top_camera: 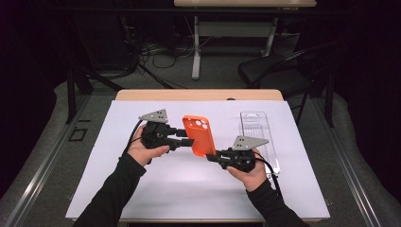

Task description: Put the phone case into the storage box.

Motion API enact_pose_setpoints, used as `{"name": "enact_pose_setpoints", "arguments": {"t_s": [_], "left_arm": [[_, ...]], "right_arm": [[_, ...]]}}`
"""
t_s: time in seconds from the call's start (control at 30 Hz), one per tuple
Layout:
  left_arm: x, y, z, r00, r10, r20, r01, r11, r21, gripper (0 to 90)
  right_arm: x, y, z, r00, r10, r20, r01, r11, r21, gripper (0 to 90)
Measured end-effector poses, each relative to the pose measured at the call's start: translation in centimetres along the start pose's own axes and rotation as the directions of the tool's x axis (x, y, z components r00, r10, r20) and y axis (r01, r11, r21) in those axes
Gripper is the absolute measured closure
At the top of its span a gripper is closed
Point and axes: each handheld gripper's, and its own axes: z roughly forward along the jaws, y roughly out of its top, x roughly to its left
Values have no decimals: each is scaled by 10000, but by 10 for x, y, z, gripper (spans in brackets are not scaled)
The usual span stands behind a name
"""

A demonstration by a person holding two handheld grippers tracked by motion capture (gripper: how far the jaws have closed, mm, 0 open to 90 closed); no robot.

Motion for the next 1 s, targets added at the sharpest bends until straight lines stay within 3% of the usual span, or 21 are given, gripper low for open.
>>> {"name": "enact_pose_setpoints", "arguments": {"t_s": [0.4, 1.0], "left_arm": [[1, 0, 1, 9998, 86, 186, -87, 10000, 41, 716], [7, -5, 2, 9996, -132, 262, 141, 9993, -347, 757]], "right_arm": [[0, 0, 1, 10000, -25, -41, 25, 10000, 15, 803], [0, -1, 2, 9999, 107, -103, -107, 9999, -4, 803]]}}
